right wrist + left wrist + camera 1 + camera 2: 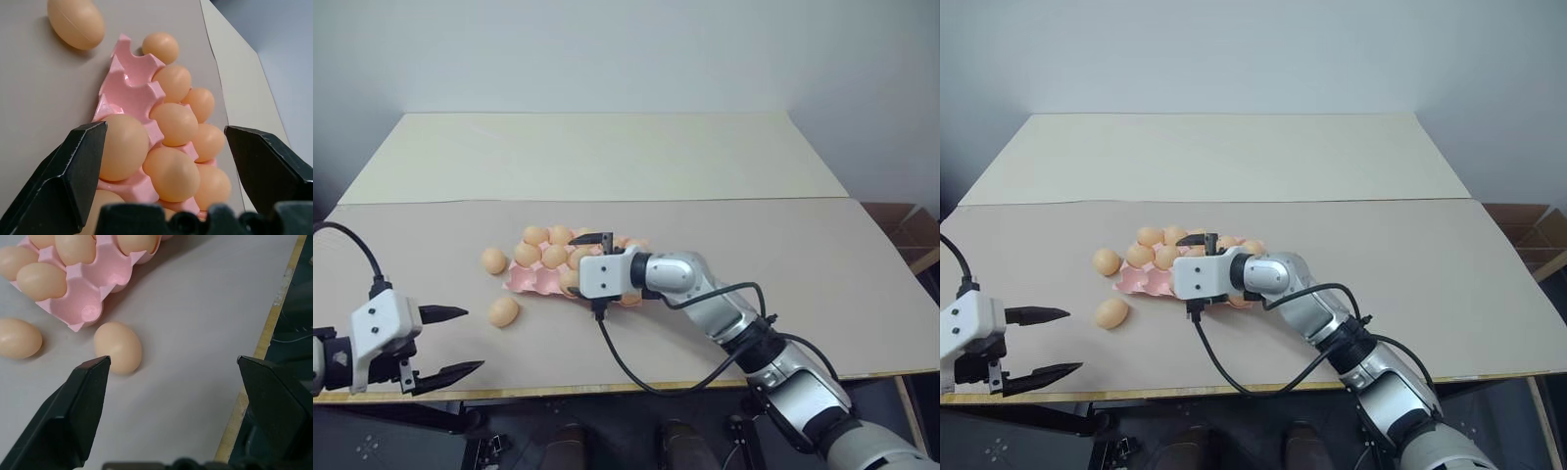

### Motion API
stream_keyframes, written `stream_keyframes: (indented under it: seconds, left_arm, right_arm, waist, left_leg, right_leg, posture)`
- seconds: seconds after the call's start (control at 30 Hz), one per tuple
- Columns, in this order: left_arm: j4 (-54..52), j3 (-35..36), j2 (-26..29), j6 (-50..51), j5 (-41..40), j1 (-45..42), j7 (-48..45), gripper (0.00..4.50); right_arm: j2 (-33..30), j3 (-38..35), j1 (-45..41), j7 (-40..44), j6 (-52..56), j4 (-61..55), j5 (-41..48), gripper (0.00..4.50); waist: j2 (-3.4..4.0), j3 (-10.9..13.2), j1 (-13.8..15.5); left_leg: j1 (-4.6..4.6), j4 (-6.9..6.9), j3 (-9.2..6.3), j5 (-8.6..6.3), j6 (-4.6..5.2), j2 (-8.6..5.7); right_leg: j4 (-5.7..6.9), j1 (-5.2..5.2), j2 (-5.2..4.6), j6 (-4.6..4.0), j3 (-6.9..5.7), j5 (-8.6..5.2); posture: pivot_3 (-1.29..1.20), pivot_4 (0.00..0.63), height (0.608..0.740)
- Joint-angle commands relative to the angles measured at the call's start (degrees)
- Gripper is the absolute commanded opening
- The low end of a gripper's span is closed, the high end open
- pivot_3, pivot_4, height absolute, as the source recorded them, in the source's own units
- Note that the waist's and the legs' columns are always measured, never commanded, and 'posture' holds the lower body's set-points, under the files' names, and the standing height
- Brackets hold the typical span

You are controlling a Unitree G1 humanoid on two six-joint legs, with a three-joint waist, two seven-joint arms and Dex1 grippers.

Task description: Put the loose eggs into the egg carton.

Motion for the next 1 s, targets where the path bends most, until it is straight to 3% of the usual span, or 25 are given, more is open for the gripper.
stream_keyframes:
  seconds: [0.03, 0.2, 0.5, 0.7, 1.0]
  left_arm:
    - [0.1, 0.8, 0.6, -0.5, 0.1, -0.1, -0.1, 4.50]
    - [0.4, 2.3, 0.4, -0.5, 0.2, 0.5, -0.3, 4.50]
    - [1.8, 2.6, -0.4, -1.8, 1.3, 1.6, 0.6, 4.50]
    - [2.7, 2.5, -0.4, -1.9, 1.7, 1.7, 0.7, 4.50]
    - [-0.1, 4.5, -1.3, 0.1, 1.1, 3.0, 2.0, 4.50]
  right_arm:
    - [-1.3, -3.7, 0.9, 1.6, 1.4, -7.0, 1.8, 4.48]
    - [-7.2, -11.4, 4.0, 8.8, 11.2, -19.1, 10.6, 4.48]
    - [-23.5, -23.7, 6.3, 21.8, 40.1, -32.3, 33.1, 4.48]
    - [-30.2, -26.6, 9.8, 22.1, 46.3, -37.9, 39.7, 4.48]
    - [-31.7, -27.7, 11.4, 17.4, 51.0, -41.5, 45.6, 4.48]
  waist:
    - [0.00, 0.0, 0.0]
    - [0.00, 0.0, 0.2]
    - [0.01, 0.0, 0.4]
    - [0.02, 0.0, 0.4]
    - [0.01, 0.0, 0.5]
  left_leg:
    - [0.00, 0.00, -0.01, 0.00, 0.00, 0.00]
    - [0.01, 0.00, -0.07, 0.00, 0.00, -0.01]
    - [0.07, -0.01, -0.14, 0.00, 0.00, 0.01]
    - [0.04, -0.02, -0.12, 0.00, 0.00, 0.01]
    - [-0.02, -0.02, -0.07, 0.00, 0.00, 0.00]
  right_leg:
    - [0.00, 0.00, 0.00, 0.00, 0.00, 0.00]
    - [-0.02, 0.04, -0.03, 0.00, -0.02, 0.00]
    - [-0.05, 0.09, -0.03, -0.01, -0.04, -0.01]
    - [-0.07, 0.05, -0.04, -0.01, -0.02, -0.01]
    - [-0.10, 0.04, -0.05, 0.00, -0.02, -0.01]
  posture:
    - [0.00, 0.150, 0.740]
    - [0.00, 0.150, 0.740]
    - [0.00, 0.150, 0.740]
    - [0.00, 0.150, 0.740]
    - [0.00, 0.150, 0.740]
